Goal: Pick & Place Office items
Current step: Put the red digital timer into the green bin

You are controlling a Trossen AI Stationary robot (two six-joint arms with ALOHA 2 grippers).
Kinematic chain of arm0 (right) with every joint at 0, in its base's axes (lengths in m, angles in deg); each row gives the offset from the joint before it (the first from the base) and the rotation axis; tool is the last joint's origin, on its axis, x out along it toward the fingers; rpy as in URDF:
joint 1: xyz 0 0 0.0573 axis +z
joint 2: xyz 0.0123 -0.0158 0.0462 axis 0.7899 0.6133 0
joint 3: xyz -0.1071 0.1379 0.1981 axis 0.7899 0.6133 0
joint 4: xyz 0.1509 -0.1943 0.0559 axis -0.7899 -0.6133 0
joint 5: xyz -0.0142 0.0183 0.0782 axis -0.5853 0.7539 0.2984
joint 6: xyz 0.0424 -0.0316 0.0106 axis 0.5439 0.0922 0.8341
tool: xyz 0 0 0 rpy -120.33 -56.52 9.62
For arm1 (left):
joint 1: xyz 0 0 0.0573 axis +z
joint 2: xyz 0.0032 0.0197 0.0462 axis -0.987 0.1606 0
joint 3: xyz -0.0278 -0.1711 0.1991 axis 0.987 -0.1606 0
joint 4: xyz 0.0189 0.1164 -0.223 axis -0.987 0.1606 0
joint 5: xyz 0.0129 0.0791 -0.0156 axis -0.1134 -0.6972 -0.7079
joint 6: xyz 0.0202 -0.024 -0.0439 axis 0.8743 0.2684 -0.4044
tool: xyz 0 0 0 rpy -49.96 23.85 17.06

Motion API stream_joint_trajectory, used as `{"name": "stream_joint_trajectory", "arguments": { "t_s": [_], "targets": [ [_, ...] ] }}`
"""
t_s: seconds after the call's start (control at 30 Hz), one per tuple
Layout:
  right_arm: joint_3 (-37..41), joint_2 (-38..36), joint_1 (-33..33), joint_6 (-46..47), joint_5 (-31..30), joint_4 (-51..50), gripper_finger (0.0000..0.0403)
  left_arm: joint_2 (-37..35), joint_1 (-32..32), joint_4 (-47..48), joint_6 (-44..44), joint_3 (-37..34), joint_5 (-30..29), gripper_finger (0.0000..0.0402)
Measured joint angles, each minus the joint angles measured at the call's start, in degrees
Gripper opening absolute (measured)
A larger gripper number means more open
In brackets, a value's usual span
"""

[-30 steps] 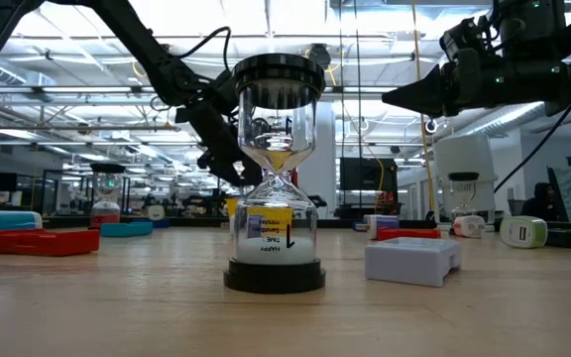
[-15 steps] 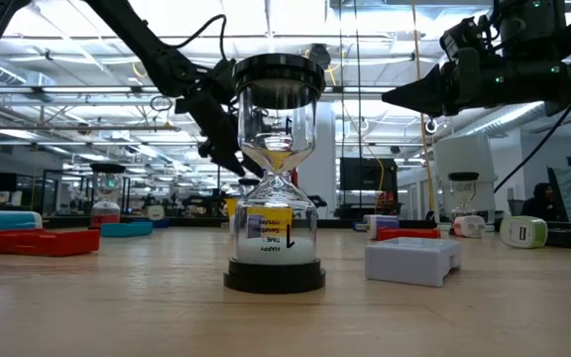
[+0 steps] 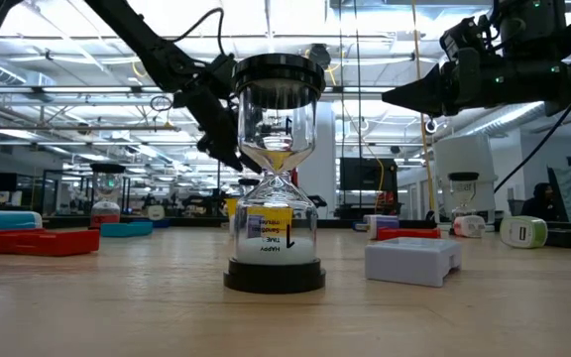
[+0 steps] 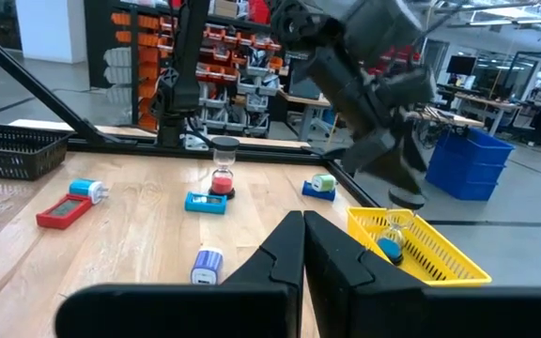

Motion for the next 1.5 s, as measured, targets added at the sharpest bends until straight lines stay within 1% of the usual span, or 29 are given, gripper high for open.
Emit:
{"name": "stream_joint_trajectory", "arguments": {
  "t_s": [0.17, 0.3, 0.4, 0.47, 0.63, 0.7, 0.8, 0.87, 0.93, 1.03, 1.17, 1.33, 1.5],
  "targets": [
    [0.0, 0.0, 0.0, -0.1, 0.0, 0.0, 0.0004, -5.8, -0.1, 0.7, 0.5, 0.0, 0.2, 0.0284],
    [0.0, 0.0, 0.0, -0.1, 0.0, 0.0, 0.0004, -13.1, -0.2, 5.0, 0.6, 0.0, 3.0, 0.0255],
    [0.0, 0.0, 0.0, 0.0, 0.0, 0.0, 0.0004, -18.7, -1.3, 9.9, 1.2, 0.0, 3.9, 0.0218],
    [0.0, 0.0, 0.0, 0.0, 0.0, 0.0, 0.0004, -22.1, -2.9, 11.3, 0.9, -1.2, 3.5, 0.0186],
    [0.0, 0.0, 0.0, -0.4, 0.0, 0.9, 0.0004, -28.6, -8.0, 10.1, 4.4, -7.3, 3.5, 0.0105],
    [0.0, 0.0, 0.0, -0.5, -0.1, 1.1, 0.0004, -30.0, -9.2, 9.1, 2.0, -9.2, 4.4, 0.0078],
    [0.0, 0.0, 0.0, -1.5, -0.1, 1.4, 0.0004, -30.2, -9.7, 10.6, -1.1, -10.1, 10.1, 0.0046],
    [0.0, 0.0, 0.0, -1.6, 0.0, 1.4, 0.0004, -30.2, -10.4, 12.3, -0.5, -10.1, 12.7, 0.0025],
    [0.0, 0.0, 0.0, -1.5, -0.1, 1.4, 0.0004, -30.3, -11.7, 12.9, 1.3, -10.4, 13.0, 0.0007],
    [0.0, 0.0, 0.0, -1.5, 0.0, 1.3, 0.0004, -32.6, -14.2, 10.0, 2.8, -14.1, 13.0, 0.0008],
    [0.0, 0.0, 0.0, 0.6, -0.1, 1.4, 0.0004, -36.5, -17.8, -1.1, 4.5, -22.1, 12.9, 0.0004],
    [0.0, 0.0, 0.0, 2.1, -0.1, 1.4, 0.0004, -41.6, -19.6, -13.3, 3.3, -33.5, 12.5, 0.0015],
    [0.0, 0.0, 0.0, 1.3, -0.1, 2.2, 0.0004, -47.7, -20.8, -20.9, 3.0, -43.1, 12.5, 0.0017]
  ]
}}
